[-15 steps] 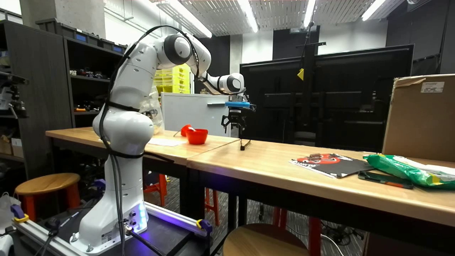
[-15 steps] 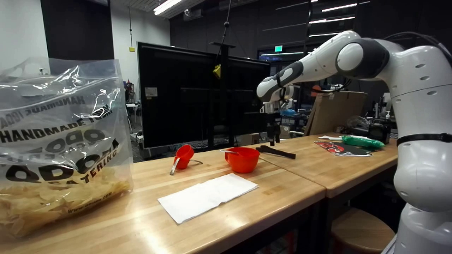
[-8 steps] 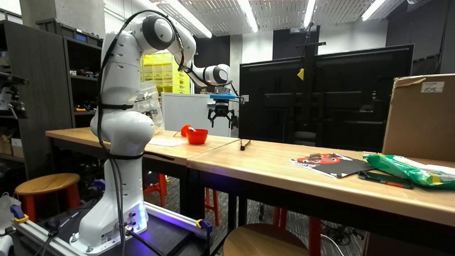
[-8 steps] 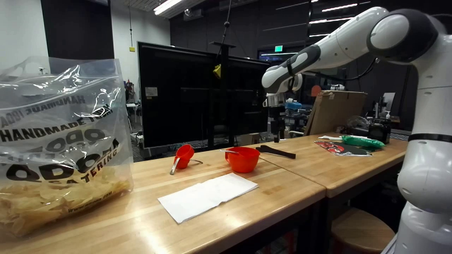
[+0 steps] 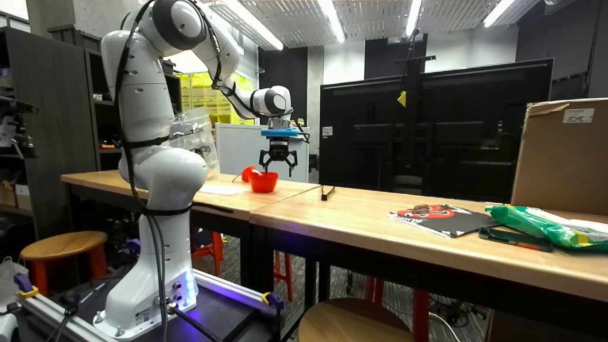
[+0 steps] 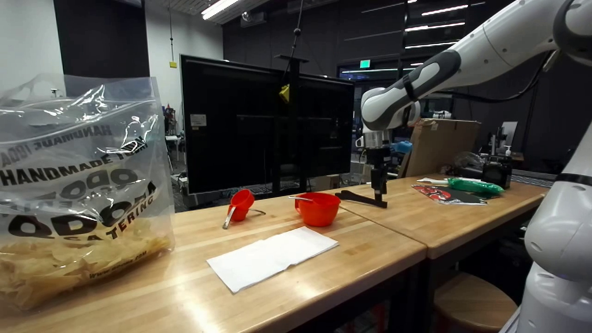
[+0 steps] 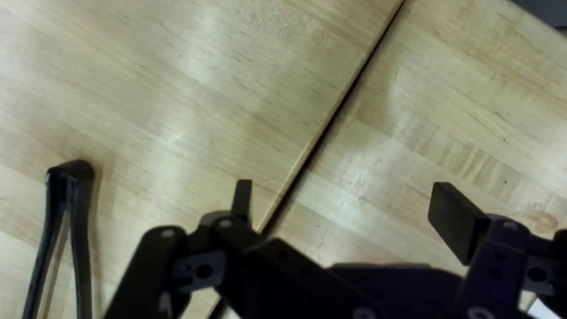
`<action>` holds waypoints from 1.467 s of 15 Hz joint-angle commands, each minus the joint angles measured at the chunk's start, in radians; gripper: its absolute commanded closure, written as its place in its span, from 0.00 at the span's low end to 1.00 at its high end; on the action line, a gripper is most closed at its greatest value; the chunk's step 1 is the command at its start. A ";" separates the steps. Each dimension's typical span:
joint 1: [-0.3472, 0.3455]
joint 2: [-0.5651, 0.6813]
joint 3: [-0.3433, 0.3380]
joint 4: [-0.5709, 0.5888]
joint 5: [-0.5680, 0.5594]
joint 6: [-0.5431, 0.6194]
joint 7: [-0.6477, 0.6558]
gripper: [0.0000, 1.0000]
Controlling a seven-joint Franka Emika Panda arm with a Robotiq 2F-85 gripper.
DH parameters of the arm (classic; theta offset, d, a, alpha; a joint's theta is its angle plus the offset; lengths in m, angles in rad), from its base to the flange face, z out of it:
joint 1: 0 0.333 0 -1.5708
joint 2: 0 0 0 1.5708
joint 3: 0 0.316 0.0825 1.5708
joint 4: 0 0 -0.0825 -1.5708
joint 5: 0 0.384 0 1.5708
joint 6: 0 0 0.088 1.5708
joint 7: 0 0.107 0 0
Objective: Move the black tongs to the right
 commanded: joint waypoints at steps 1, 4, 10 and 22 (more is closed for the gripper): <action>0.026 -0.125 -0.015 -0.161 -0.025 0.111 -0.011 0.00; 0.047 -0.169 -0.018 -0.237 -0.010 0.193 -0.009 0.00; 0.093 -0.243 -0.018 -0.326 -0.001 0.288 0.003 0.00; 0.111 -0.282 -0.026 -0.349 -0.013 0.279 0.012 0.00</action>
